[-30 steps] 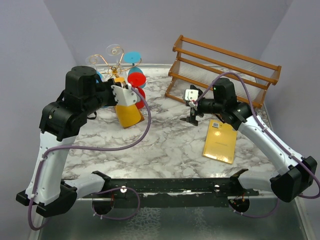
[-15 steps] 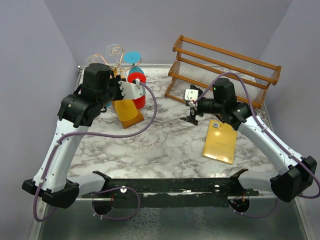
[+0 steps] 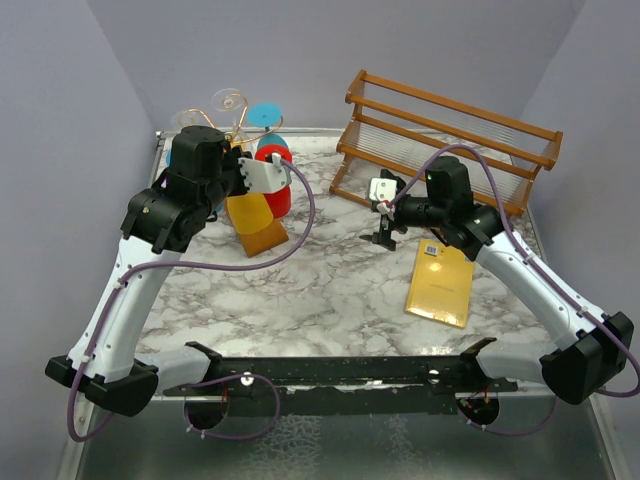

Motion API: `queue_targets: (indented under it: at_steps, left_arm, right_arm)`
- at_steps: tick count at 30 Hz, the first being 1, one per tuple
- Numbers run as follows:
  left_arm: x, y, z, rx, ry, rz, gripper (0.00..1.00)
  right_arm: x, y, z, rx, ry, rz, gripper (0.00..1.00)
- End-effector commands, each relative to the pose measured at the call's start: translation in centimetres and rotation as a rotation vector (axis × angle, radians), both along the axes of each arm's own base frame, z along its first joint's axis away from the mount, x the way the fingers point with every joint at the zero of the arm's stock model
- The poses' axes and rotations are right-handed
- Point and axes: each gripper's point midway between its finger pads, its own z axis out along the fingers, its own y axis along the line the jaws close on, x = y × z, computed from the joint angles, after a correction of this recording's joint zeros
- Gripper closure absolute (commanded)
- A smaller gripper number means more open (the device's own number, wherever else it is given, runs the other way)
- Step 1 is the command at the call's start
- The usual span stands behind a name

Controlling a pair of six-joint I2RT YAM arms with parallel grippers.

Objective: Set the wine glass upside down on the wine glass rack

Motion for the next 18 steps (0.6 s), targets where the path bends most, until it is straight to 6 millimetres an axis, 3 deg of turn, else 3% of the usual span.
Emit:
queue_targets:
  at_steps: [1, 18]
  left_arm:
    - [0.7, 0.4, 0.6, -0.010, -0.044, 0.045, 1.00]
    - [1.5, 1.6, 0.8, 0.005, -0.084, 0.133, 1.00]
  right_arm:
    - [0.0, 0.0, 0.5, 0.011, -0.018, -0.011, 0.03]
    - [0.1, 0.0, 0.4, 0.015, -0.014, -0.014, 0.01]
